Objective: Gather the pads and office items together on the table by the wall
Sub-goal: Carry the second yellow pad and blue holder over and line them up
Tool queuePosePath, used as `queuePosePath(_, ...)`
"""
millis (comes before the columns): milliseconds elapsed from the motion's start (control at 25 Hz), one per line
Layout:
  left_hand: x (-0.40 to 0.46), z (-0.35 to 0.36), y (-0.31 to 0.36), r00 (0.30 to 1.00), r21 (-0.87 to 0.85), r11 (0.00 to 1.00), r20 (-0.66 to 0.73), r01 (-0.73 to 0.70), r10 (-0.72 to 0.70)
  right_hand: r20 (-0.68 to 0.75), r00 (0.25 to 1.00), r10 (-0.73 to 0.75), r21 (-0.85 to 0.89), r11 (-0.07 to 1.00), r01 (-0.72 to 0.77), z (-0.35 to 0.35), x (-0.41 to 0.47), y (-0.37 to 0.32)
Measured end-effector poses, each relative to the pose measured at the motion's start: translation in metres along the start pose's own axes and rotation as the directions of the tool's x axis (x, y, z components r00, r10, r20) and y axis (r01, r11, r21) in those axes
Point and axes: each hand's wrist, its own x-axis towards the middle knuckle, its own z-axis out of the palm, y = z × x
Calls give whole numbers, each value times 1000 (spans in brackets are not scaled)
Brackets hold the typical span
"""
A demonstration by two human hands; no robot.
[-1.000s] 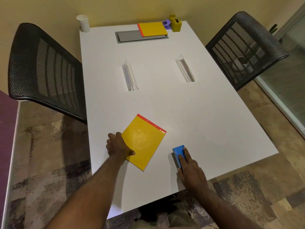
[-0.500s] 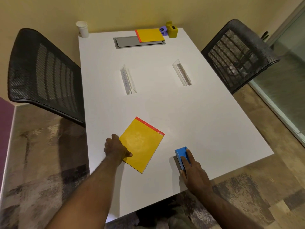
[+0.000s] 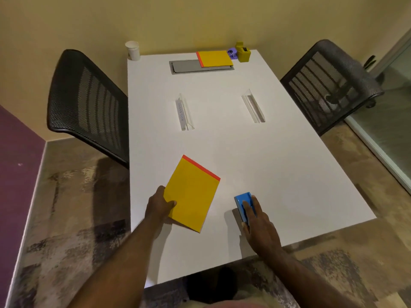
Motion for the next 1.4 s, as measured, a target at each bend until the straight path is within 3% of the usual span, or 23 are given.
queuePosePath(160,-48,-9,-19,999,-238,971,-40,-15,6,-14,993,-118,-13,993,118,-17,7,-2)
queuePosePath(280,-93,-7,-24,987,-506,862,-122,29,-105,-3,976,-216,-30,976,216,-25,10,-4)
queuePosePath(400,-132,-8,-36,959,-627,779,-217,6,-181,-12,953,-302,-40,953,301,-23,14,-13)
queuePosePath(680,-233,-37,-89,815,-684,725,-463,-78,-349,51,835,-548,-6,836,549,-5,-13,-86)
queuePosePath(880,-283,-75,-143,716,-762,630,-522,-147,-464,49,768,-639,-18,768,640,-6,-33,-170)
queuePosePath(1120,-319,-152,-221,667,-762,574,-597,-299,-445,14,724,-690,9,724,690,21,-57,-296)
queuePosePath(1400,-327,-281,-311,636,-639,692,-696,-336,-334,-87,738,-670,48,737,674,20,-67,-443)
